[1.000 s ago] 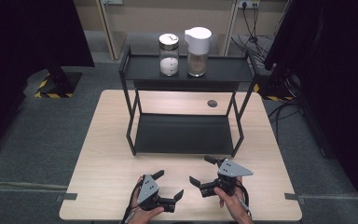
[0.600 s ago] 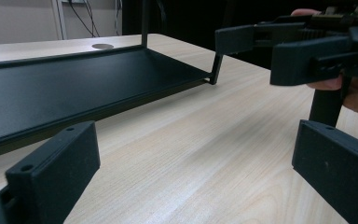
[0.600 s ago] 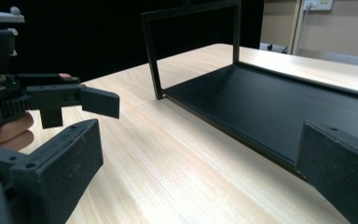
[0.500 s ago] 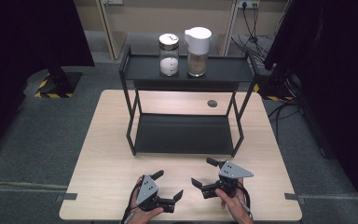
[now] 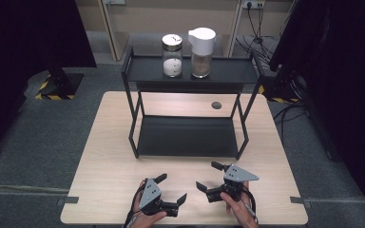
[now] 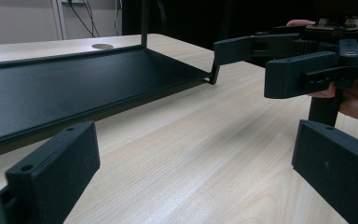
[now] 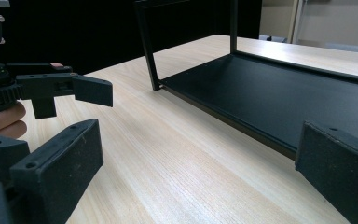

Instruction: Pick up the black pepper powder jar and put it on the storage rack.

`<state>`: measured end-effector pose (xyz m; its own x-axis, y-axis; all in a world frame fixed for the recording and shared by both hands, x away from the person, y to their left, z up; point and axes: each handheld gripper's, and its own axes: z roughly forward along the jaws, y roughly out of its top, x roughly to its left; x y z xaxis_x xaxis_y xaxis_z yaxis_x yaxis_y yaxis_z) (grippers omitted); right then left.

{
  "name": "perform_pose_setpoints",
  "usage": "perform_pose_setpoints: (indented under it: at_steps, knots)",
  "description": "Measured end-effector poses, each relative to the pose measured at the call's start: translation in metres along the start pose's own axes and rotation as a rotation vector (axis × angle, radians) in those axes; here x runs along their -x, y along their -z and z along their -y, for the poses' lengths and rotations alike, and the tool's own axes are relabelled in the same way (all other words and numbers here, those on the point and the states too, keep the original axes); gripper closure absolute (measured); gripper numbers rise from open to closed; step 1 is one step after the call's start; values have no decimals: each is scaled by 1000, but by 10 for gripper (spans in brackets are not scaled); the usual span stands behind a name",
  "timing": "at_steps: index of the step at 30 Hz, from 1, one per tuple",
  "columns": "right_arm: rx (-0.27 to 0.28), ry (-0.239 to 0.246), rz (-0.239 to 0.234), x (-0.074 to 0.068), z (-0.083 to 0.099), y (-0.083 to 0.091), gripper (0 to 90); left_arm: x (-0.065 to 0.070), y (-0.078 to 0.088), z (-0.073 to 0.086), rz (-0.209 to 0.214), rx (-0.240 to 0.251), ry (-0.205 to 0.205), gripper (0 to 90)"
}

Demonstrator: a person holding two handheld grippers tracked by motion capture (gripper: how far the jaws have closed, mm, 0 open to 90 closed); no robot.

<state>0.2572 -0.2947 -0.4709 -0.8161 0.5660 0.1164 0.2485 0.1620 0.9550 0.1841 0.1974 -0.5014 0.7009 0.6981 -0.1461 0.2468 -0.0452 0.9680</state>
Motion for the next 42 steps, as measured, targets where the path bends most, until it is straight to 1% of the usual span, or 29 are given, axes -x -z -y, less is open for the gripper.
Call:
perform_pose_setpoints:
  at_steps: [42]
  knots:
    - [-6,-10,9,2,2,2,13,0,0,0,-1,0,1,2]
